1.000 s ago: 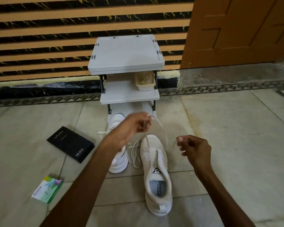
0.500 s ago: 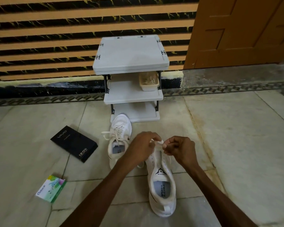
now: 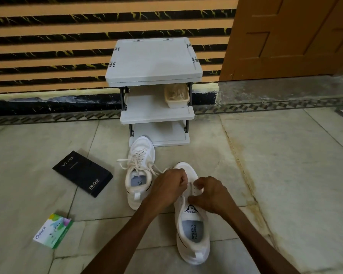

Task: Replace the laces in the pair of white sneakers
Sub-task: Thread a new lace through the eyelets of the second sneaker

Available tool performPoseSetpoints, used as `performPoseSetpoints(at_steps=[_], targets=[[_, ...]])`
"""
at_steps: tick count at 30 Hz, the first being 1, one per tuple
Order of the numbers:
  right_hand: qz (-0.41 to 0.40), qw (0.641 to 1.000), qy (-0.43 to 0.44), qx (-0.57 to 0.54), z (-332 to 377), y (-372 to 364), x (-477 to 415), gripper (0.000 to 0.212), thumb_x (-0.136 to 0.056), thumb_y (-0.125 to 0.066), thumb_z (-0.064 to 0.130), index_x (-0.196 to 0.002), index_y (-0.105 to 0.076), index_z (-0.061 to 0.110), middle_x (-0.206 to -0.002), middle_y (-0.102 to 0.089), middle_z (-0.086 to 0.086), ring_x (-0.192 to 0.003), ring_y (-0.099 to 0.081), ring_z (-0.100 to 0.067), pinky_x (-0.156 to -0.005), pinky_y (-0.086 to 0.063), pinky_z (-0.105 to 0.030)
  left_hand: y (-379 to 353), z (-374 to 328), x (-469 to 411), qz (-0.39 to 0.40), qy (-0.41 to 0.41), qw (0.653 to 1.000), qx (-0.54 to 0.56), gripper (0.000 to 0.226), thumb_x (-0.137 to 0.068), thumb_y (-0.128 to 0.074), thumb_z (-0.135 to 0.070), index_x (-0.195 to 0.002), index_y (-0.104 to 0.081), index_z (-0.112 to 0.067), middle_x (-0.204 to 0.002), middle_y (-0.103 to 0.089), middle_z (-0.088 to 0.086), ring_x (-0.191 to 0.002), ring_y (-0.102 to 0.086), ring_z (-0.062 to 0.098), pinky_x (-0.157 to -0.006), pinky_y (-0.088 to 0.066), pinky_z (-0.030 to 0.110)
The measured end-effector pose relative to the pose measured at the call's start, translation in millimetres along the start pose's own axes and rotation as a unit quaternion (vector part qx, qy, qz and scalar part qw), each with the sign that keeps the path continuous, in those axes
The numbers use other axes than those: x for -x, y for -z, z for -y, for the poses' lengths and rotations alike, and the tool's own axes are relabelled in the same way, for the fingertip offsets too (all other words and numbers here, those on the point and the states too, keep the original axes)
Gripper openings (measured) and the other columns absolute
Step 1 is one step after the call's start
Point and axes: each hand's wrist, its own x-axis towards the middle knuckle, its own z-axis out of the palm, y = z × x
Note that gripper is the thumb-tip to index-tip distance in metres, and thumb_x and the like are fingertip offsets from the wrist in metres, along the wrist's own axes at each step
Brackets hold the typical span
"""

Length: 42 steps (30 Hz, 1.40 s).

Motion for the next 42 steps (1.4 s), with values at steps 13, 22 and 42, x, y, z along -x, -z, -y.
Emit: performPoseSetpoints(at_steps=[13,22,42], targets=[[0.051,0.955,-0.085,-0.279,-13,15,-10,0.03,-0.083,-0.054,-0.002,-0.1,-0.074,0.012,-0.092,-0.07,-0.012,-0.072,-0.064,-0.019,-0.053,-0.053,-0.025,-18,-17,-6,-0.035,0.005,0.998,-0.057,0.013,-0.087,-0.056,-0.029,-0.09,-0.067,-0.023,-0.097,-0.062,-0.005,-0.09,-0.06,0.015,-0.064,-0.037,0.027],[0.071,0.974,-0.013,-0.213,-16,11,-12,0.023,-0.091,-0.058,0.014,-0.111,-0.069,0.014,-0.101,-0.064,0.001,-0.085,-0.065,-0.015,-0.061,-0.055,-0.021,-28,-25,-4,-0.071,0.058,0.993,-0.075,0.018,-0.09,-0.056,-0.028,-0.083,-0.069,-0.017,-0.089,-0.066,0.001,-0.085,-0.064,0.02,-0.061,-0.033,0.028],[-0.163,0.946,0.037,-0.277,-11,-10,-19,0.021,-0.077,-0.066,-0.005,-0.067,-0.072,0.013,-0.066,-0.069,0.001,-0.057,-0.066,-0.018,-0.058,-0.058,-0.037,-34,-22,2,-0.024,0.17,0.968,0.184,0.017,-0.082,-0.066,-0.013,-0.079,-0.075,-0.027,-0.092,-0.073,-0.003,-0.097,-0.066,0.018,-0.087,-0.051,0.034]])
